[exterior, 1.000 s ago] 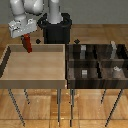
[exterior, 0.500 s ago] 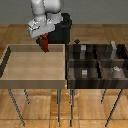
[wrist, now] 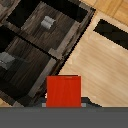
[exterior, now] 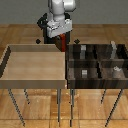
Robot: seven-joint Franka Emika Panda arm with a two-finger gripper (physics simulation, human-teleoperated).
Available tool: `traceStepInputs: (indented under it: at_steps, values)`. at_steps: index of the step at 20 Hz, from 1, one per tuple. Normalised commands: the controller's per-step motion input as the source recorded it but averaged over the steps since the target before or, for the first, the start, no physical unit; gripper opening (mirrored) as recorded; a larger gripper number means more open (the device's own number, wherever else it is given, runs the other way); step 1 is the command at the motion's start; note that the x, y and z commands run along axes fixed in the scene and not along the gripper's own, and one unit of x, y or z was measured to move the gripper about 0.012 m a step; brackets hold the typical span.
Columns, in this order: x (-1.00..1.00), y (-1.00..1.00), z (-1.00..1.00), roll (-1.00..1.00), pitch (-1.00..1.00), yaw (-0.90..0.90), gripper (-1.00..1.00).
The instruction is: Place the box of cereal into the appropriate compartment.
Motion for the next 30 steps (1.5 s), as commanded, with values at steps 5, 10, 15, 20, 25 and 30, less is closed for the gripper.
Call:
traceStepInputs:
  at_steps: [5, 10, 15, 20, 25, 30]
  values:
    - [0.00, 1.00, 0.00, 0.00, 0.00, 0.00, -1.00]
    - [0.00, 1.00, 0.00, 0.00, 0.00, 0.00, -1.00]
    - [0.00, 1.00, 0.00, 0.00, 0.00, 0.00, -1.00]
    - [0.00, 1.00, 0.00, 0.00, 0.00, 0.00, -1.00]
    - [0.00, 1.00, 0.00, 0.00, 0.00, 0.00, -1.00]
    - [0.00, 1.00, 0.00, 0.00, 0.00, 0.00, -1.00]
